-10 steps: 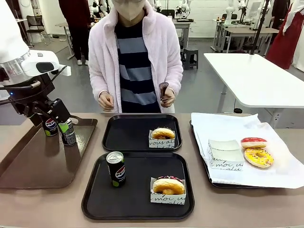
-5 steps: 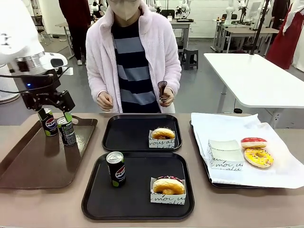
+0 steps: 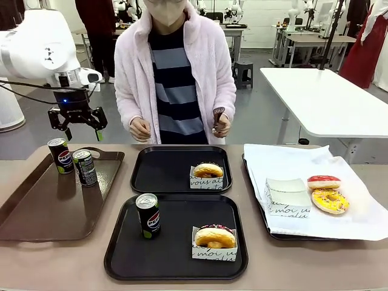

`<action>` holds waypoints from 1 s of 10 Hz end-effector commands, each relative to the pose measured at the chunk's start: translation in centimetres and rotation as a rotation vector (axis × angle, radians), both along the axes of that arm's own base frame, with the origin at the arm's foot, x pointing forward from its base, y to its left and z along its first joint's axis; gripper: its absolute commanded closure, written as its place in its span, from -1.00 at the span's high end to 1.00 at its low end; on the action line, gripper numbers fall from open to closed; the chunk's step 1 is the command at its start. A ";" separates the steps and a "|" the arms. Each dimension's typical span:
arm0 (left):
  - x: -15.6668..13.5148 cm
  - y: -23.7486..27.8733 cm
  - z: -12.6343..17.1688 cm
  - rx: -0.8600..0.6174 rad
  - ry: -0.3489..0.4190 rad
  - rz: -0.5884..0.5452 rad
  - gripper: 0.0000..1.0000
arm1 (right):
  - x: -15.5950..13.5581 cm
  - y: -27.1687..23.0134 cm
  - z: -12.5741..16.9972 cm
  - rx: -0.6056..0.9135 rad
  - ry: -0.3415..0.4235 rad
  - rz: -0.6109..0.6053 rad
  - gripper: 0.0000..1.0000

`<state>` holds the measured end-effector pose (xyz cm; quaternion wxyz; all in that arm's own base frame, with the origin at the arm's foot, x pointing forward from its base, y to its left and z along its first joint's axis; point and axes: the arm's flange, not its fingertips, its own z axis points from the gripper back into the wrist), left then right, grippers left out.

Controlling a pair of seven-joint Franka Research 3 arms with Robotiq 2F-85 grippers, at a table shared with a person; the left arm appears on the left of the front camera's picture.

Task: Set up donuts and drinks on trays.
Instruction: Pick up one Pepsi coke from the Handle tray and place it on the Flat Tray without a Pepsi coke.

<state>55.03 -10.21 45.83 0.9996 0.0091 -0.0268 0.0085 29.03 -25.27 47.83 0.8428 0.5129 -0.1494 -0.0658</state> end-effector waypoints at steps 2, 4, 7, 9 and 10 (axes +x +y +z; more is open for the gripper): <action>0.0 0.1 -0.3 0.036 -0.001 -0.004 1.00 | 0.1 0.0 -0.1 0.014 -0.015 -0.002 1.00; 0.2 0.1 -0.5 0.025 0.002 -0.007 1.00 | 0.1 0.0 -0.1 0.014 -0.015 -0.002 1.00; 0.2 0.1 -0.5 0.025 0.002 -0.007 1.00 | 0.1 0.0 -0.1 0.014 -0.015 -0.002 1.00; 0.2 0.1 -0.5 0.025 0.002 -0.007 1.00 | 0.1 0.0 -0.1 0.014 -0.015 -0.002 1.00; 0.1 0.1 -0.6 0.015 0.008 -0.006 1.00 | 0.1 0.0 -0.1 0.014 -0.015 -0.002 1.00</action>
